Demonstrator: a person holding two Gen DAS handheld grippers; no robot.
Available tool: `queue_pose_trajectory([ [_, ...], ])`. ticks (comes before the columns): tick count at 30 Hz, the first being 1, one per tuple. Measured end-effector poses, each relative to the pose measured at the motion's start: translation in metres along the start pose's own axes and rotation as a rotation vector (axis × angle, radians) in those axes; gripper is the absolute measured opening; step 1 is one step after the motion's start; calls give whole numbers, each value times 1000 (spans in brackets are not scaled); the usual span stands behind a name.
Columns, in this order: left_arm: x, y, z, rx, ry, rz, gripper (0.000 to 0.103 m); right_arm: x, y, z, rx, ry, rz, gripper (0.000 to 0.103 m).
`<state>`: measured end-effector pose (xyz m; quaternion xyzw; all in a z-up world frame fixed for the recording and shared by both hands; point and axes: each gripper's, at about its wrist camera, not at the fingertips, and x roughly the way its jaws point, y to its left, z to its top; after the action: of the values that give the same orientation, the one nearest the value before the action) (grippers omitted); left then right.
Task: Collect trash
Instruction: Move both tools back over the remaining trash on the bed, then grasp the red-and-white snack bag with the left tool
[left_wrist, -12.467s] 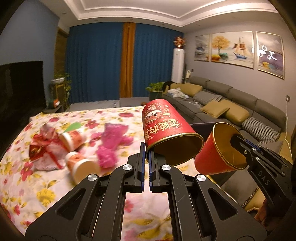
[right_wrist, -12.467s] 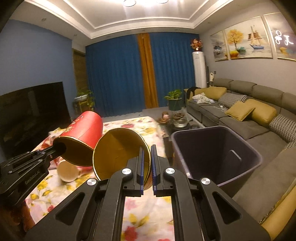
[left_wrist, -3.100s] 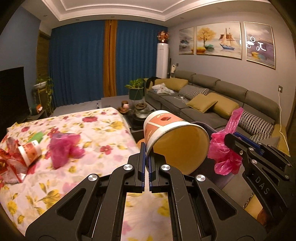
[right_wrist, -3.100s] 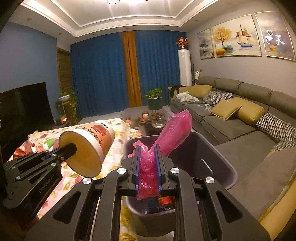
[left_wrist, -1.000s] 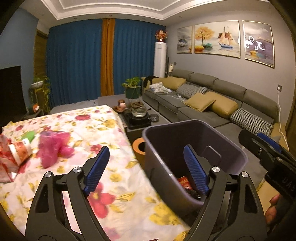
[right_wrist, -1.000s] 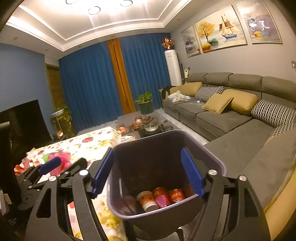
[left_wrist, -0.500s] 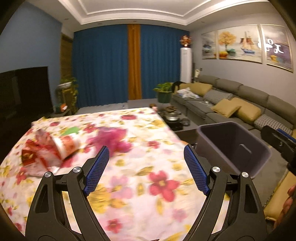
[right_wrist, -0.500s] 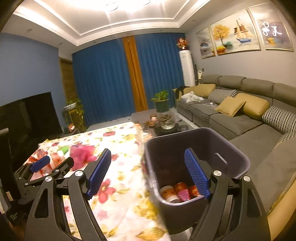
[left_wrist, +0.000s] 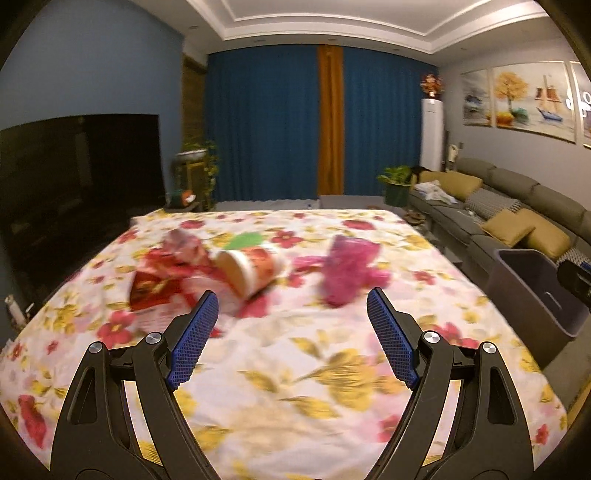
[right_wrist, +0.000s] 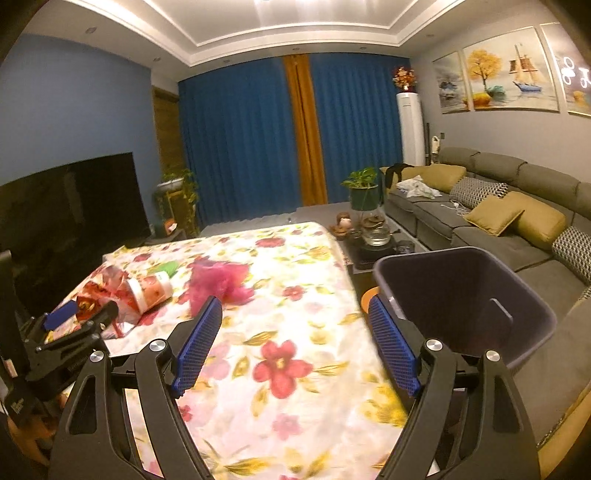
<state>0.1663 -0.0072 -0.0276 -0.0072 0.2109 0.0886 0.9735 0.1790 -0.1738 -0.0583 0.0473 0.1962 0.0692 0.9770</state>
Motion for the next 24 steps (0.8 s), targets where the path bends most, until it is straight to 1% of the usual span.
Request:
queue_pose_trajectory([
  [3, 3, 20, 0, -12, 7, 39, 81, 11, 17, -5, -19, 17, 7, 79],
  [9, 9, 60, -5, -55, 33, 92, 81, 27, 39, -12, -36, 58, 26, 79],
  [18, 17, 113, -3, -103, 26, 163, 81, 45, 69, -10, -68, 75, 53, 79],
  [24, 34, 146, -2, -136, 45, 174, 80, 61, 88, -6, -71, 86, 81, 79],
])
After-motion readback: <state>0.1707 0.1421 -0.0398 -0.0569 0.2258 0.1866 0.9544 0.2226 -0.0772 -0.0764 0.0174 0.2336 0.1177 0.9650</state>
